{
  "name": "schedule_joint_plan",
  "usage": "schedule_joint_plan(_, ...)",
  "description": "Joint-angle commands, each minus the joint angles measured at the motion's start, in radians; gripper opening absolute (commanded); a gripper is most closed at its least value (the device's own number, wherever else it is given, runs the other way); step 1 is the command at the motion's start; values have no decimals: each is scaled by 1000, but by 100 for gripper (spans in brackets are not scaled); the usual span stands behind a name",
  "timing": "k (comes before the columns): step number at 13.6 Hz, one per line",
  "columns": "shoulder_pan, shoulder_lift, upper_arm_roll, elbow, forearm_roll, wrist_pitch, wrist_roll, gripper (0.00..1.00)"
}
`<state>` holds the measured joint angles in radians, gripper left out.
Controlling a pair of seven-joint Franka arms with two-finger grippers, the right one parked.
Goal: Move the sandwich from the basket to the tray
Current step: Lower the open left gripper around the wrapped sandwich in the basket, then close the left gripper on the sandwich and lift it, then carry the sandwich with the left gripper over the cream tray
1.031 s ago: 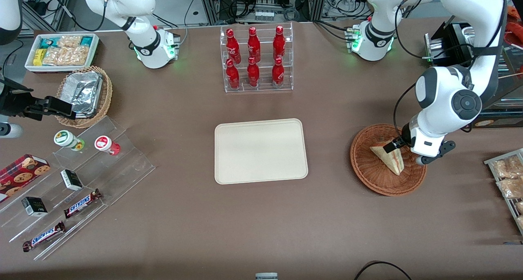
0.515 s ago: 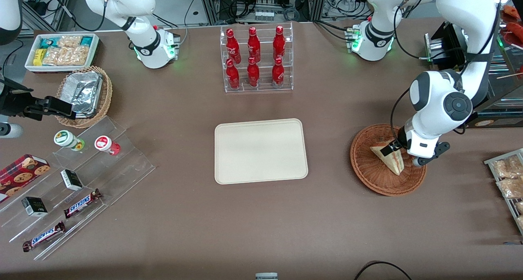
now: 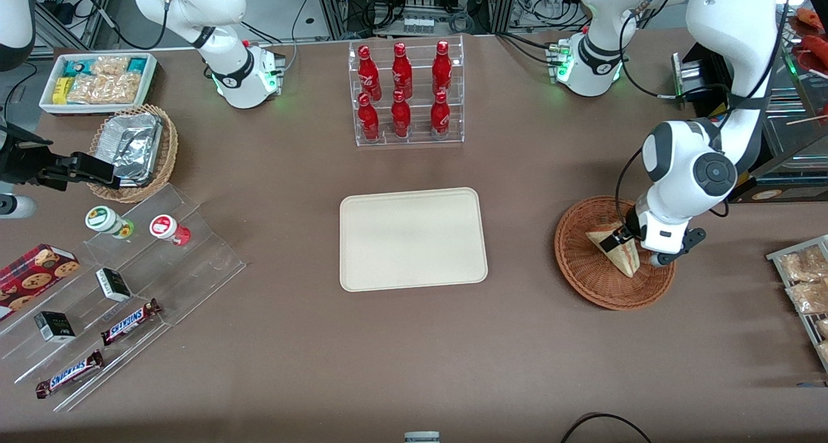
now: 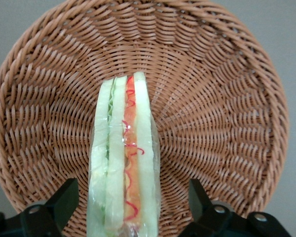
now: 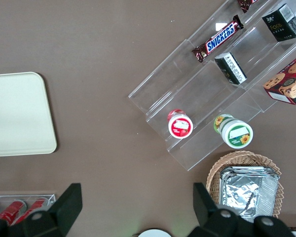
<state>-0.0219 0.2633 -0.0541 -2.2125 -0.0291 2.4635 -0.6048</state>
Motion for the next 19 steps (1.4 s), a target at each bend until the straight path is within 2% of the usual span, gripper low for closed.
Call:
schedule_joint_plan(1, -1, -6, 0, -19, -11, 23, -13, 58)
schedule_joint_plan(2, -1, -7, 2, -23, -12, 22, -13, 31)
schedule_joint_plan(3, -1, -10, 0, -24, -11, 14, -13, 10)
schedule_joint_plan(4, -1, -16, 2, -26, -11, 0, -12, 0)
schedule_joint_plan(8, -3, -64, 3, 17, -6, -128, 10, 0)
schedule_joint_plan(11, -18, -75, -6, 132, 8, -288, 14, 0)
schedule_joint_plan(14, -62, -53, -7, 262, 12, -420, 71, 0)
schedule_joint_plan(19, -203, -18, -9, 330, 8, -440, 66, 0)
